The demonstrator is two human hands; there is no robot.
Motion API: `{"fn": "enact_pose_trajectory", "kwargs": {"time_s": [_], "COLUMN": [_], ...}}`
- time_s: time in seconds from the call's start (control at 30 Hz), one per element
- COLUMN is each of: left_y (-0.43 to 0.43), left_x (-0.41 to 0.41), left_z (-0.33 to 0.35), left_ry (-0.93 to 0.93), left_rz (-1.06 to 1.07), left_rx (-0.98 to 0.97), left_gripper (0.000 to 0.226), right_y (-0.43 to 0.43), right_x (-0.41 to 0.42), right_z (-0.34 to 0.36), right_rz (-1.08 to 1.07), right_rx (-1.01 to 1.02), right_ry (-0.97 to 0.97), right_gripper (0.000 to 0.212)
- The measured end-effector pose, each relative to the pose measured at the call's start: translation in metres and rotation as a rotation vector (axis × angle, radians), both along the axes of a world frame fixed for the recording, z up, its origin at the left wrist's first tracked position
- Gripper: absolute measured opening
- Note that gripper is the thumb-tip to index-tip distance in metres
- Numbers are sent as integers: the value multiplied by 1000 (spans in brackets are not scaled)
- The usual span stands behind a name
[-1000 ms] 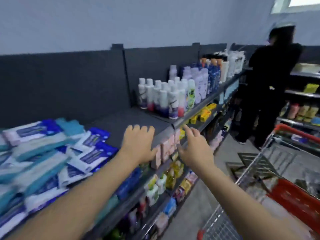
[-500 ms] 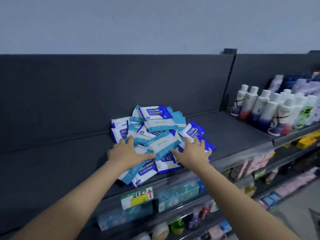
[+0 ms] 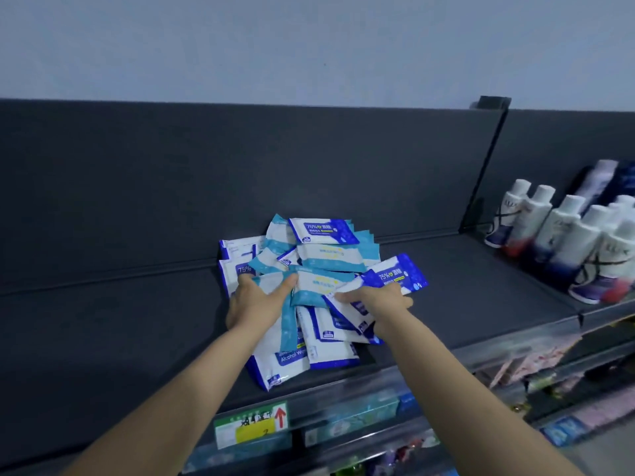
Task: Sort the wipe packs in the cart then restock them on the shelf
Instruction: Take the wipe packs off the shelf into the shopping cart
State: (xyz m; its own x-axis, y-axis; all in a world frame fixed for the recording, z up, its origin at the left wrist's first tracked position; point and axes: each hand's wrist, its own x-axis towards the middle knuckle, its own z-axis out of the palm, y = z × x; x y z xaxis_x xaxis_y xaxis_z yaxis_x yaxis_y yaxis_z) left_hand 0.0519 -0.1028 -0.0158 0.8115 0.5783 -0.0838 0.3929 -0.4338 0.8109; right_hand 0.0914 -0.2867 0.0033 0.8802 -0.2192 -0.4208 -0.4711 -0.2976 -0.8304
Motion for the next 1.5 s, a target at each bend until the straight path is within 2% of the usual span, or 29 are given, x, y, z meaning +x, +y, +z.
{"fn": "enact_pose_trajectory", "kwargs": {"time_s": [0.1,0.2,0.3,0.4,0.47,0.53,0.57,0.6,0.67,0.73,0.8,0.87,0.93,1.03,1.1,1.17,1.23,1.27,1.4,1.5], "left_y": [0,4,9,8,4,2,2,2,-3,-10,-18,-21,-24,-25,-20,-15,-8,-3,25,42], "left_x": [7,6,2,-5,-9,-11,-12,-13,-22,-31,-36,-35,-34,-35,-37,-42,-50,-53,-66,-74], "left_z": [2,8,10,13,11,5,3,2,7,9,8,4,9,17,18,20,23,22,26,35], "left_ry": [104,-13,-83,-133,-130,-149,-156,-151,-144,-192,-340,-477,-525,-516,-485,-439,-284,-245,-328,-318], "left_rz": [0,-8,-85,-158,-195,-237,-252,-260,-266,-240,-274,-337,-355,-327,-278,-247,-213,-175,-235,-258], "left_rx": [-5,-410,-554,-525,-438,-426,-433,-409,-234,-87,-187,-390,-567,-580,-532,-380,-182,-185,-502,-465], "left_gripper": [84,83,89,115,122,113,107,103,103,107,99,92,89,88,80,65,73,76,48,44], "right_y": [10,18,19,22,28,34,36,38,38,39,42,45,45,48,54,60,66,68,81,92], "right_x": [5,13,14,12,9,1,-4,-6,-10,-15,-21,-28,-37,-49,-55,-60,-66,-69,-80,-82], "right_z": [4,-6,-11,-10,-6,0,2,2,-1,0,5,10,12,15,14,11,12,11,10,6], "right_rz": [-49,-42,-64,-27,33,108,127,125,127,147,182,191,200,179,122,13,-94,-132,-213,-235], "right_rx": [163,312,336,403,544,608,606,603,647,770,874,952,974,1020,1005,941,866,840,783,746], "right_ry": [40,5,-18,51,87,109,102,92,57,29,38,59,56,59,28,-22,-75,-117,-222,-239], "right_gripper": [95,95,86,102,89,67,63,66,79,94,103,90,71,65,71,82,91,94,107,118]}}
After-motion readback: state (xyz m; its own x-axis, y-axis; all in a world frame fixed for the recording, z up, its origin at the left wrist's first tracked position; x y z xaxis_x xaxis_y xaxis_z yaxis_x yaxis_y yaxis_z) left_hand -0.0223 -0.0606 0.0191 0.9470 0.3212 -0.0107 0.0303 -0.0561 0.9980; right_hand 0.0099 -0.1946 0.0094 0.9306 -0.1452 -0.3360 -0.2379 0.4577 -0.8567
